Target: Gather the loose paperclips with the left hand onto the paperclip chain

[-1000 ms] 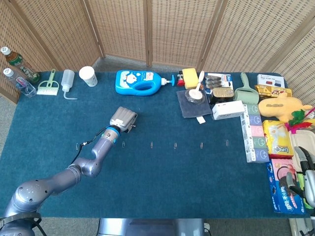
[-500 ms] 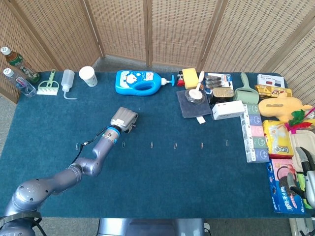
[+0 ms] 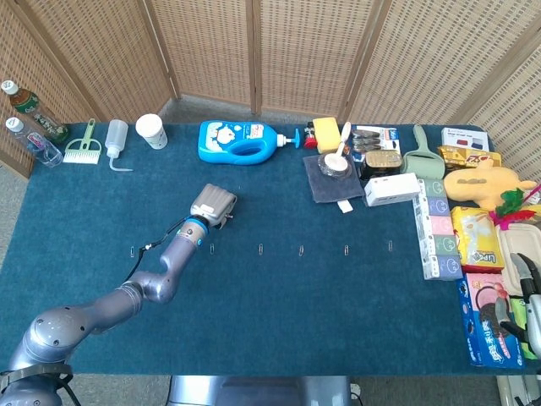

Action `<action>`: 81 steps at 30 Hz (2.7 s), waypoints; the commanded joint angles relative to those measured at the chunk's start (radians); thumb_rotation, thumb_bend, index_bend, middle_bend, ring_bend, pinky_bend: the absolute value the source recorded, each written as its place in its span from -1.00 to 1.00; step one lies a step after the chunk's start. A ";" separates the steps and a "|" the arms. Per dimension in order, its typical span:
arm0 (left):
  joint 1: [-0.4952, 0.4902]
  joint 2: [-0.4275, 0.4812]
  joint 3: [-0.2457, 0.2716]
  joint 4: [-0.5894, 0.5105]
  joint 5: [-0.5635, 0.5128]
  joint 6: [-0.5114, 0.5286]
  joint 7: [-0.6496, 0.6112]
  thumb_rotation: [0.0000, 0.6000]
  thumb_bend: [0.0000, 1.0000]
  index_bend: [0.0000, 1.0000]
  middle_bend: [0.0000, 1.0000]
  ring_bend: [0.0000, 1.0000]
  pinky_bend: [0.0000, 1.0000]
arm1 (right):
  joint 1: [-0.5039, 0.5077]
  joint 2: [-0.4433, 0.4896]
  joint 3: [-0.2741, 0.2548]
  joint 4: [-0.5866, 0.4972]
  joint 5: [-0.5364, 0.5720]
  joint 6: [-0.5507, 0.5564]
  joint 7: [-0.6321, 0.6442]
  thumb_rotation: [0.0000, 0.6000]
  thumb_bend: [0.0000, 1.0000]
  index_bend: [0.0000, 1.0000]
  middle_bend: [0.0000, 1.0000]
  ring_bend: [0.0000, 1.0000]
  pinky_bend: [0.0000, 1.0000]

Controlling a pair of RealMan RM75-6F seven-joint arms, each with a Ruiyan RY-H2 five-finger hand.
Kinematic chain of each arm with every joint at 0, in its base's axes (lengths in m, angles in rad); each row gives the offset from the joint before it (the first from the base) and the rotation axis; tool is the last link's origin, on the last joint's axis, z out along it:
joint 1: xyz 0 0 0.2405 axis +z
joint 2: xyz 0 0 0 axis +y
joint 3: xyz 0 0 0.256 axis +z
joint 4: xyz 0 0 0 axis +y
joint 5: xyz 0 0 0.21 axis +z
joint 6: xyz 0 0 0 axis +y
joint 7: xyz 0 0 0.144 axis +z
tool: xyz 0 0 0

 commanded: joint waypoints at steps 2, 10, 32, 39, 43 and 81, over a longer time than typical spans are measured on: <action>-0.003 -0.001 0.005 0.004 -0.013 -0.006 0.012 1.00 -0.36 0.02 1.00 1.00 1.00 | -0.001 0.000 0.000 0.000 0.001 0.000 0.000 1.00 0.02 -1.00 -0.77 -0.79 -0.55; -0.006 -0.001 0.011 0.003 -0.030 -0.006 0.024 1.00 -0.36 0.03 1.00 1.00 1.00 | -0.004 0.000 0.000 0.001 0.000 0.002 0.002 1.00 0.02 -1.00 -0.77 -0.79 -0.55; 0.041 0.167 -0.011 -0.249 -0.017 0.089 -0.032 1.00 -0.24 0.31 1.00 1.00 1.00 | -0.004 -0.002 0.002 -0.008 -0.018 0.018 -0.001 1.00 0.02 -1.00 -0.76 -0.79 -0.55; 0.116 0.320 0.002 -0.464 0.013 0.157 -0.088 1.00 -0.23 0.32 1.00 1.00 1.00 | 0.006 -0.007 -0.001 -0.011 -0.035 0.013 -0.002 1.00 0.02 -1.00 -0.76 -0.79 -0.55; 0.181 0.426 0.017 -0.595 0.035 0.196 -0.143 1.00 -0.23 0.32 1.00 1.00 1.00 | 0.016 -0.011 -0.003 -0.015 -0.049 0.007 -0.006 1.00 0.02 -1.00 -0.76 -0.79 -0.55; 0.501 0.560 0.183 -0.601 0.327 0.218 -0.660 1.00 -0.22 0.33 1.00 1.00 1.00 | 0.038 -0.027 -0.027 -0.055 -0.083 -0.005 -0.066 1.00 0.02 -1.00 -0.75 -0.79 -0.55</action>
